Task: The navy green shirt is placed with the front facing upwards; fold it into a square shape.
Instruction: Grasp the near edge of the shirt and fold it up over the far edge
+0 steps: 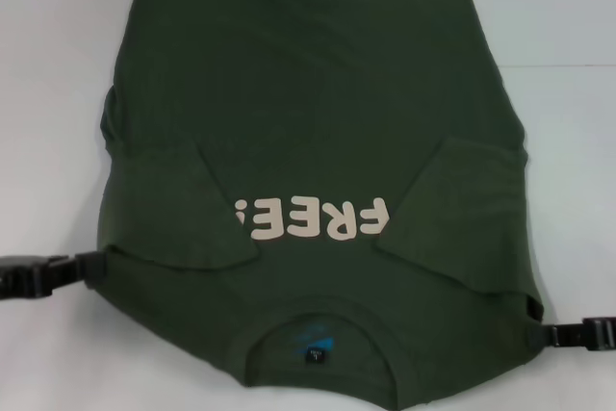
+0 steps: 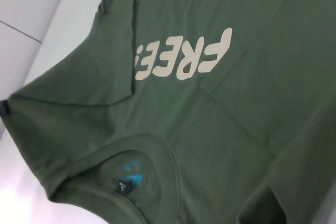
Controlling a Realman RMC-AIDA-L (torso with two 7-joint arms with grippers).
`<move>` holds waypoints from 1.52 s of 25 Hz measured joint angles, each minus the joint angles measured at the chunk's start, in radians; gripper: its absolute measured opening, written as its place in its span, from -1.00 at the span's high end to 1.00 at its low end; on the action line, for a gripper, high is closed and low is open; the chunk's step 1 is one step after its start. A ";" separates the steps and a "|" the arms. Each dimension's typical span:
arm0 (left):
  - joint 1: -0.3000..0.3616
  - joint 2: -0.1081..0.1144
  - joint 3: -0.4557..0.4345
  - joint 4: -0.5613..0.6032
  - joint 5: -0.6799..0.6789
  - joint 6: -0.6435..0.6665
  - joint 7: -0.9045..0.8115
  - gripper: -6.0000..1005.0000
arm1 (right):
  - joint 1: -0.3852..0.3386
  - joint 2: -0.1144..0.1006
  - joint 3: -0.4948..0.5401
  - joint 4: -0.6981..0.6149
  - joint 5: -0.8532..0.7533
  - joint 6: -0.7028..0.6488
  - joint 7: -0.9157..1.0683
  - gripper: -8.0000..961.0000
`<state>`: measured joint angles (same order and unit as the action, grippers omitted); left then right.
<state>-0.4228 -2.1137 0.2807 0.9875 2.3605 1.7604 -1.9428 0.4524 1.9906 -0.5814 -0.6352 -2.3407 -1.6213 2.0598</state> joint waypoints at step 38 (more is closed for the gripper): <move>-0.013 0.006 -0.017 -0.123 -0.037 0.058 -0.001 0.88 | -0.041 -0.029 0.218 -0.055 0.001 -0.101 -0.086 0.87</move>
<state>-0.4359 -2.1074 0.2640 0.8650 2.3231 1.8182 -1.9436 0.4118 1.9617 -0.3633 -0.6905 -2.3396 -1.7225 1.9736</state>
